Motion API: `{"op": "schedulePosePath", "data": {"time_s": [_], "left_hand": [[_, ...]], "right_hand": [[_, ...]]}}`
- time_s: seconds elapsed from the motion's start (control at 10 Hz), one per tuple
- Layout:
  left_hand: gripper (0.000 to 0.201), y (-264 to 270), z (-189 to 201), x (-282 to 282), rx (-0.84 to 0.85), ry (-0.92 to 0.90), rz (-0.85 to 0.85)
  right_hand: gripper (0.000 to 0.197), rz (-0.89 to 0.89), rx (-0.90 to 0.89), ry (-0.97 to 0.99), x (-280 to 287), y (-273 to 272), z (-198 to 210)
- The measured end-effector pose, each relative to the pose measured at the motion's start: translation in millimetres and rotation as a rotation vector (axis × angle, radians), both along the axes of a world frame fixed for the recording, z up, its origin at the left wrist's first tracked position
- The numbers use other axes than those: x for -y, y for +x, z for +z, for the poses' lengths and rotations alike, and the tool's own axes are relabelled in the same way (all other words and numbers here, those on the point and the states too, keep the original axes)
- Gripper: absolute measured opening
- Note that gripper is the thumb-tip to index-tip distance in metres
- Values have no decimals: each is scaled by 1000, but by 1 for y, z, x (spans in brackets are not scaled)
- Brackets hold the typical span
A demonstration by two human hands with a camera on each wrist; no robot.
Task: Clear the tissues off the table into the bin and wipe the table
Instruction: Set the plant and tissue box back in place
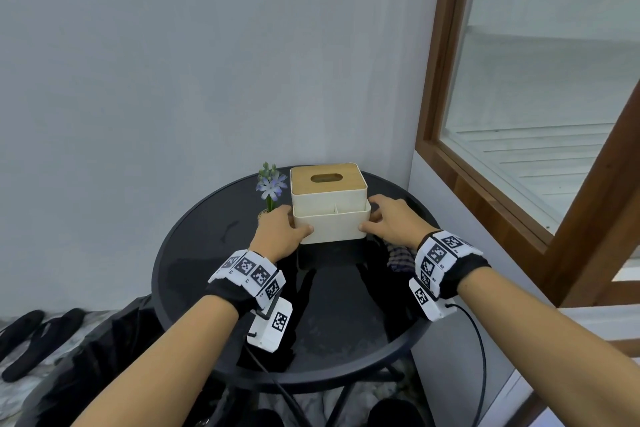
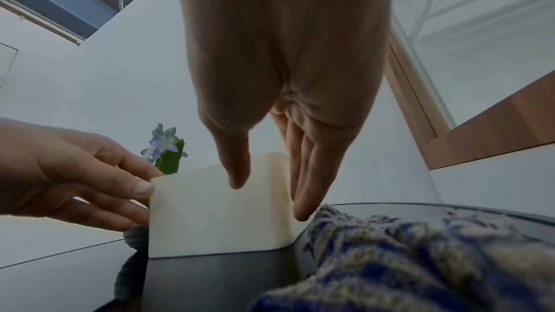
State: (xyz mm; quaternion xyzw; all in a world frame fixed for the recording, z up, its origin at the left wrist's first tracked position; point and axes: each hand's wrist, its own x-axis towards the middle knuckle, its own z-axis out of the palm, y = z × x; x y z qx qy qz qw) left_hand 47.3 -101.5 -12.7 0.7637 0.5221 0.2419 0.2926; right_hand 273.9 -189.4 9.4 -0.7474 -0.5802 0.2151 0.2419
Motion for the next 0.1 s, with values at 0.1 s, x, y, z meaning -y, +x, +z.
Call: {"op": "schedulePosePath", "data": {"time_s": [0.1], "left_hand": [[46,-4,5,8,-28,24,11]], "right_hand": [[60,-1,2,27,7,-2,2]]}}
